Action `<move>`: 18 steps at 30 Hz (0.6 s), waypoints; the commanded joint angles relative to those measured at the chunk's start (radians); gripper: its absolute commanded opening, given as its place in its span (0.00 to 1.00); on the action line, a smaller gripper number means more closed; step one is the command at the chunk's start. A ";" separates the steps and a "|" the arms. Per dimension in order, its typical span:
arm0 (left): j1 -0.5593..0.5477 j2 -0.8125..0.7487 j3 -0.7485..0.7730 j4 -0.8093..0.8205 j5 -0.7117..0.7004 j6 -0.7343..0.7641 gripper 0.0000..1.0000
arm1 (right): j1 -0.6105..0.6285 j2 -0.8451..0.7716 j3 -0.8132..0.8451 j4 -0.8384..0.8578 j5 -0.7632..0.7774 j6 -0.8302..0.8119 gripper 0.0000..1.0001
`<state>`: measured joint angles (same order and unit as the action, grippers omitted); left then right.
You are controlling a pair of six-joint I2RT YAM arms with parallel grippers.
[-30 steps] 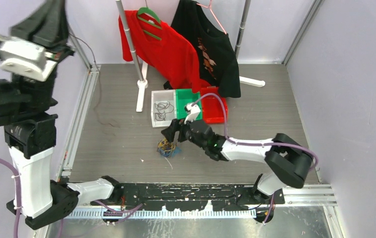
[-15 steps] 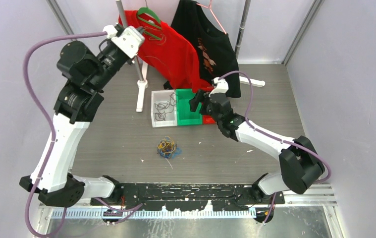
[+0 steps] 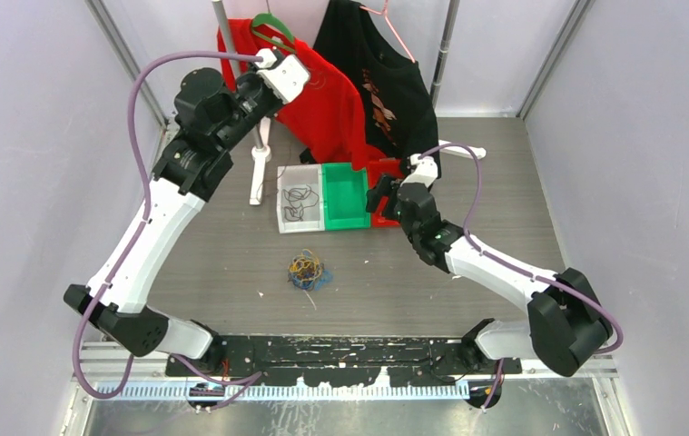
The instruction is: Untangle the cables
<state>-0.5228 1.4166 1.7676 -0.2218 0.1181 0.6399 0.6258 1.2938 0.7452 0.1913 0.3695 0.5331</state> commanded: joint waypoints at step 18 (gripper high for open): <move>0.012 0.028 0.168 0.107 -0.035 0.152 0.00 | -0.021 -0.106 0.037 -0.139 0.041 -0.006 0.82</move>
<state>-0.5152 1.4536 1.8301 -0.1616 0.0826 0.7273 0.6117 1.1976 0.7425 0.0666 0.3920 0.5289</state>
